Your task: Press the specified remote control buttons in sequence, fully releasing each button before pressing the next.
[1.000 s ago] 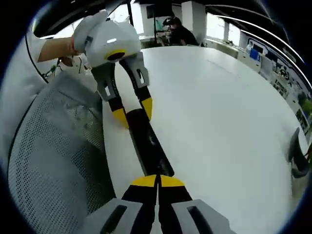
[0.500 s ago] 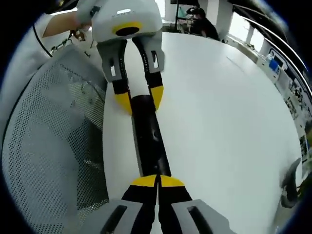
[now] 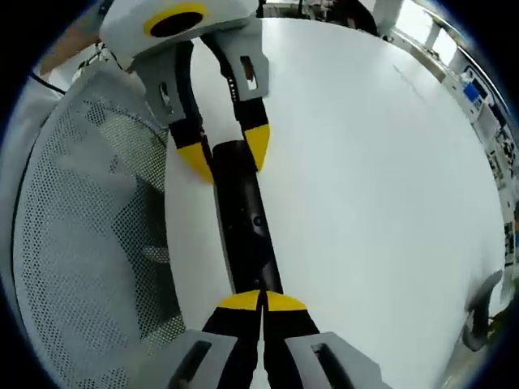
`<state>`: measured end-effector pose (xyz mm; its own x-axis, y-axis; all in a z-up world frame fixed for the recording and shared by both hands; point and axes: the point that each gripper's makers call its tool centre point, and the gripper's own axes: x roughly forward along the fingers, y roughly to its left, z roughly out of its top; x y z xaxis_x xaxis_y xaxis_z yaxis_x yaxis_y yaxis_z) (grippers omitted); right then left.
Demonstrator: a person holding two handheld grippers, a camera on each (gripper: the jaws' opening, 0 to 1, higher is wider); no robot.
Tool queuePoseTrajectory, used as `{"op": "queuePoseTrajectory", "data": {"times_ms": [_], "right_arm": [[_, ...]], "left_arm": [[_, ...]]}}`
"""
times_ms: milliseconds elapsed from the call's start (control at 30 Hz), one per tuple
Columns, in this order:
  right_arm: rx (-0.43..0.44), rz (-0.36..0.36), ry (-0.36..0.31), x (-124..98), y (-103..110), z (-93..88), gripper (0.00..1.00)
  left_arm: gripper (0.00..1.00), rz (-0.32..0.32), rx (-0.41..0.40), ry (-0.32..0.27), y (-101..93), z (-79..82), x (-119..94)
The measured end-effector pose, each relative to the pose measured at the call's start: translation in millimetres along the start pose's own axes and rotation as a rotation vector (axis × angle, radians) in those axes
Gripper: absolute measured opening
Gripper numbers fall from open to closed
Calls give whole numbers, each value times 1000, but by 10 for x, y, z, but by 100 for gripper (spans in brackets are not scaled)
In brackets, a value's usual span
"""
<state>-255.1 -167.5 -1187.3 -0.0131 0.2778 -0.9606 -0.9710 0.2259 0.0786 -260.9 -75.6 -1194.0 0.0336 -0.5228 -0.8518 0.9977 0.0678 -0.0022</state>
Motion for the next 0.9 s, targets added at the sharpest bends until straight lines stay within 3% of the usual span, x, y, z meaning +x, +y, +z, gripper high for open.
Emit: {"op": "queuePoseTrajectory", "data": {"times_ms": [133,300,467,767,900], "right_arm": [[54,-16,-107,-18,-2,2,0],[54,-58,-254,-42,-8,8,0],[87,-87,-332,-51,-5,2,0],[35,-59,-321,-58,22,97,0],[-29,-51,-269,-11,40,102,0]], "left_arm": [[24,0,-10,-16,4,-7,-4],[24,6,-25,-62,2,-9,-7],[24,6,-20,-80,1,4,-4],[24,4,-11,-59,0,7,0],[24,3,-14,-56,-1,6,1]]}}
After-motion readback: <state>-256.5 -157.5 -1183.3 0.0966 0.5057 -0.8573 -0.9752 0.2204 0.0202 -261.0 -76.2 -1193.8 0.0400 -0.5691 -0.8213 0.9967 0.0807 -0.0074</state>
